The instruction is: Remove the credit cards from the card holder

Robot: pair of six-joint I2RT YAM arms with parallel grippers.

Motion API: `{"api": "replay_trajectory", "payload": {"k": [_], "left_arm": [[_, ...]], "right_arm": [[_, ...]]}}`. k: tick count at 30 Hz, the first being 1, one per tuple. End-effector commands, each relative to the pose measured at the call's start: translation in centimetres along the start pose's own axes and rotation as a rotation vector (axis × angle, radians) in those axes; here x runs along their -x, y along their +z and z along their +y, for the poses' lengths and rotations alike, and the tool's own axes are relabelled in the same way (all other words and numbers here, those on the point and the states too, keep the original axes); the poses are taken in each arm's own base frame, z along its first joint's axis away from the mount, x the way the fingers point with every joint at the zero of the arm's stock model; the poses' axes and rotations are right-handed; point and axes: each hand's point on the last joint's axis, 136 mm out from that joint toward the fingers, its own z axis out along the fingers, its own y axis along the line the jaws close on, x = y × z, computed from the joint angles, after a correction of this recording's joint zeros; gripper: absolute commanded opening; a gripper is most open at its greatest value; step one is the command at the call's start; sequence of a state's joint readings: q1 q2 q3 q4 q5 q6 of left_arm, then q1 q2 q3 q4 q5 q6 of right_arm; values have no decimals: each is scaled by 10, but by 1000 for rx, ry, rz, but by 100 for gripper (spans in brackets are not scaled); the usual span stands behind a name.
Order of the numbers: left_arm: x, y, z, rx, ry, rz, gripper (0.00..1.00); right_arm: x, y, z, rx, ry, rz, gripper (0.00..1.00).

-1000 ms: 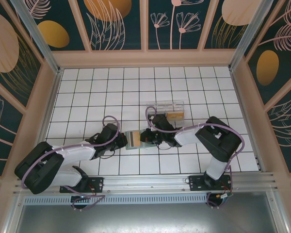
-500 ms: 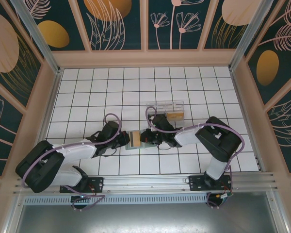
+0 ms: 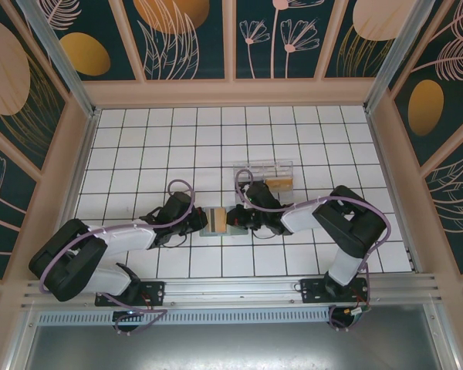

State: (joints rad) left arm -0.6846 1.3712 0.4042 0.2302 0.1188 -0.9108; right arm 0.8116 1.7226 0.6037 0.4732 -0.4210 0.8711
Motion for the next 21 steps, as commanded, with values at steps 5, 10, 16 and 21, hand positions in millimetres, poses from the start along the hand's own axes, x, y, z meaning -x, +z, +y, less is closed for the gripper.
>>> {"api": "replay_trajectory", "payload": {"k": [5,10,16,21], "left_arm": [[-12,0,23,80,-9,28,0],[-14,3,22,74,-9,41,0],[-16,5,24,76,-11,52,0],[-19,5,24,68,-18,58,0]], "right_arm": [[0,-5,3,18,0,-3,0],[0,-1,4,35,11,2,22],[0,6,5,43,16,20,24],[-1,8,7,50,19,24,25]]}}
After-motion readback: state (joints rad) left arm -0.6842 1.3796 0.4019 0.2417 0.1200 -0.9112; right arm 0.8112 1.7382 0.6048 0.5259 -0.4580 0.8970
